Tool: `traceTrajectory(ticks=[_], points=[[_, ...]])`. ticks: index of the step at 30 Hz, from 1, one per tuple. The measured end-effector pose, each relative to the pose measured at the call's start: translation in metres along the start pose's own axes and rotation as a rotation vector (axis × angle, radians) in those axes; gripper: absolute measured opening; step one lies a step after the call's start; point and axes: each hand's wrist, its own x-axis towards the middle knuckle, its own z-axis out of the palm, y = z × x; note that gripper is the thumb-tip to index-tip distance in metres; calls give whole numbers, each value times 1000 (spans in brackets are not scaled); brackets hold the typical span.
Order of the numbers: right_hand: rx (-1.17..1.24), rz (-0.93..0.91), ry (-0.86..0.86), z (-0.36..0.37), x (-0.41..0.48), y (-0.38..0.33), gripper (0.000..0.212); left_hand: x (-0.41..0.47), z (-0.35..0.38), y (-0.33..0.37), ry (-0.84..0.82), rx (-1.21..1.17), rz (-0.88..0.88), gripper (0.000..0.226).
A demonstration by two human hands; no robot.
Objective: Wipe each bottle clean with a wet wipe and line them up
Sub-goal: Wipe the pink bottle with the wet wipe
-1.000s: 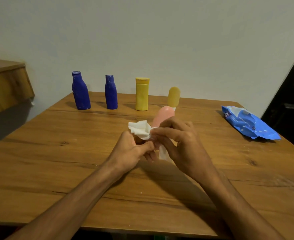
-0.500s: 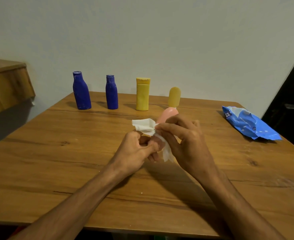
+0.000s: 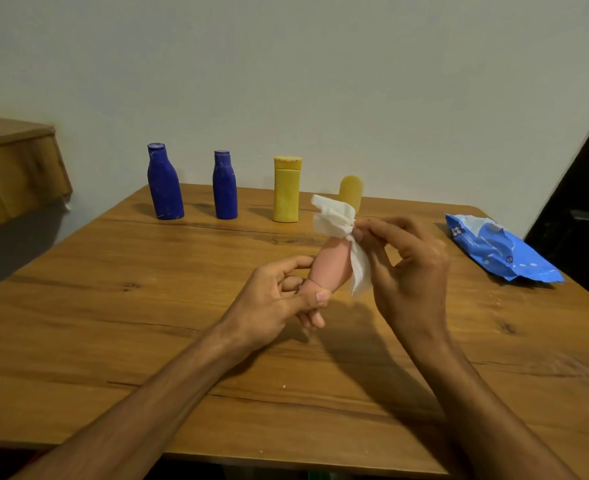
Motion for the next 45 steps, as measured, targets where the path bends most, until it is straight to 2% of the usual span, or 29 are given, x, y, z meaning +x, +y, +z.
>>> traceTrajectory(ticks=[4, 8, 13, 19, 21, 24, 29, 37, 45], points=[[89, 67, 58, -2, 4, -8, 19, -1, 1, 4, -18, -99, -10, 58], [181, 108, 26, 0, 5, -11, 18, -1, 1, 7, -9, -231, -32, 51], [242, 113, -95, 3, 1, -17, 21, 2, -2, 6, 5, -327, -57, 60], [301, 73, -254, 8, -5, -20, 18, 4, -2, 4, 79, -456, -56, 41], [305, 79, -304, 8, -5, -19, 19, 4, -2, 3, 99, -470, -62, 45], [387, 184, -377, 2, 1, -14, 18, 4, 0, 4, 84, -497, -74, 56], [564, 374, -157, -3, 5, -9, 17, 5, -4, 8, 52, -579, -132, 60], [457, 291, -232, 5, -4, -20, 20, 6, -4, 6, 98, -692, -129, 60], [299, 184, -269, 14, -11, -21, 22, 5, -1, 3, 111, -729, -130, 71]])
